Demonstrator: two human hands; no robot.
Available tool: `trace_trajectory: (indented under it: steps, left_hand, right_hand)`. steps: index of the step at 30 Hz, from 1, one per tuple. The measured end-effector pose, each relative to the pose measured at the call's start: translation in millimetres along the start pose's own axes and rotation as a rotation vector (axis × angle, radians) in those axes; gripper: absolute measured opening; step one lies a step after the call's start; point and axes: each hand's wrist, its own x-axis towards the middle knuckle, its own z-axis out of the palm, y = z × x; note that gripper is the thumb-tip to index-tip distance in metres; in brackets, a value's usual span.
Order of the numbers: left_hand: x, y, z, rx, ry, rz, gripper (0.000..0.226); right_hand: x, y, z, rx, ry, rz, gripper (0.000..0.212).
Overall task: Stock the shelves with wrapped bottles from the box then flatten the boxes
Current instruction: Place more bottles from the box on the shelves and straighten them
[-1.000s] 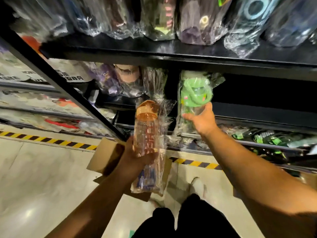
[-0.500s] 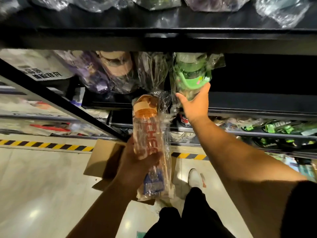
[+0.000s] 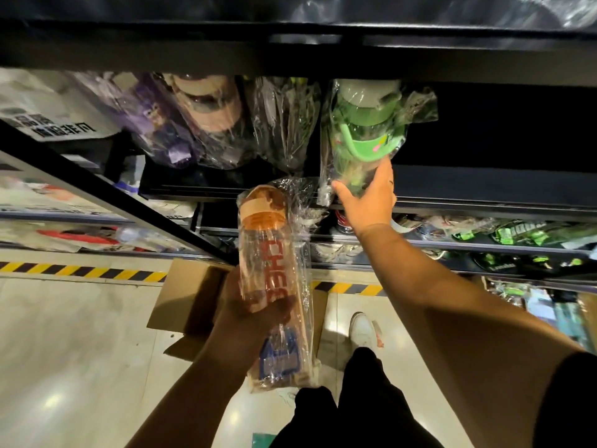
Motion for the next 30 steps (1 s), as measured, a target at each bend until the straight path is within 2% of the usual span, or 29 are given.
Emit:
trace_trajectory:
  steps: [4,9,17,24,30]
  left_hand:
    - [2.0,-2.5,0.4,0.02,-0.006,0.024,0.055]
    - [5.1,-3.6,-1.2,0.002,0.004,0.014,0.057]
    - [7.1,-6.7,-6.3,-0.011,-0.001,-0.015,0.065]
    - [-1.2,-2.1,-0.4,0.005,0.01,0.015,0.056]
    - [-3.7,-0.3,4.7,0.017,0.009,0.039,0.063]
  right_hand:
    - [8.2,-7.4,7.3,0.054,-0.009,0.057,0.097]
    - [23.0,-13.1,20.4,0.056,0.03,0.082,0.07]
    - [28.8,-16.0,30.2,-0.01,0.052,0.129,0.075]
    - [28.4,-15.4,17.0,-0.01,0.009,0.165,0.08]
    - [25.9,-19.6,6.9,-0.012,-0.047,0.166,0.074]
